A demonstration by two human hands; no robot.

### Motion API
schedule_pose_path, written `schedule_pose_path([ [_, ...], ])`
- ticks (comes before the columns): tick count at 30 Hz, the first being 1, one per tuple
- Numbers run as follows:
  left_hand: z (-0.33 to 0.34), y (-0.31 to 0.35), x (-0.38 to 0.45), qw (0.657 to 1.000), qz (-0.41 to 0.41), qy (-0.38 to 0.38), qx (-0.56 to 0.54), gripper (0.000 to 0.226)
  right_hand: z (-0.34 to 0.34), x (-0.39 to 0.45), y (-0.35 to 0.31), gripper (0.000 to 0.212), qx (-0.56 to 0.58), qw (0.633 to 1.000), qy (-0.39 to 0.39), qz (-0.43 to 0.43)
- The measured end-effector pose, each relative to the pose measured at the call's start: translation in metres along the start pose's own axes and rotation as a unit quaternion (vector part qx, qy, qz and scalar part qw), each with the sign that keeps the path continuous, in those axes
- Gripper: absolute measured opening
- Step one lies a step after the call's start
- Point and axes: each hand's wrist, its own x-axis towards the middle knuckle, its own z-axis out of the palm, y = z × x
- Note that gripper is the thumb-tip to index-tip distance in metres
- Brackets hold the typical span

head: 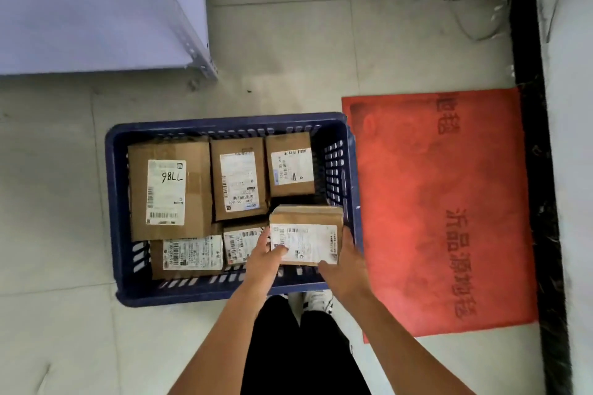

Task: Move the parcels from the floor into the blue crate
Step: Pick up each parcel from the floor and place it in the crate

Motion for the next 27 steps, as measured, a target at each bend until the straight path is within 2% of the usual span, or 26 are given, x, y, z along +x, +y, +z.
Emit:
schedule_pose_path([
  [6,0.011,-0.025,0.015,0.992,0.031,-0.020,0.123,0.051,0.011,0.013,0.019,0.083,-0.096,0.994,0.048,-0.014],
  [10,0.011,-0.027,0.019,0.986,0.045,-0.023,0.157,0.055,0.016,0.011,0.013,0.085,-0.167,0.985,0.034,0.008],
  [13,0.015,-0.022,0.023,0.987,0.054,-0.009,0.153,0.054,0.022,0.015,0.007,0.090,-0.196,0.980,0.020,0.011],
  [19,0.026,-0.034,0.024,0.989,0.119,0.052,0.076,0.056,0.022,0.036,0.002,0.094,-0.278,0.960,0.003,-0.008],
  [22,0.029,-0.038,0.025,0.986,0.131,0.061,0.078,0.056,0.021,0.042,0.007,0.096,-0.294,0.955,-0.023,-0.020],
  [25,0.033,-0.038,0.026,0.988,0.125,0.058,0.076,0.059,0.017,0.052,0.008,0.091,-0.306,0.951,-0.051,-0.022],
  [27,0.033,-0.036,0.030,0.988,0.120,0.059,0.074,0.060,0.016,0.054,0.006,0.080,-0.319,0.947,-0.040,-0.023],
])
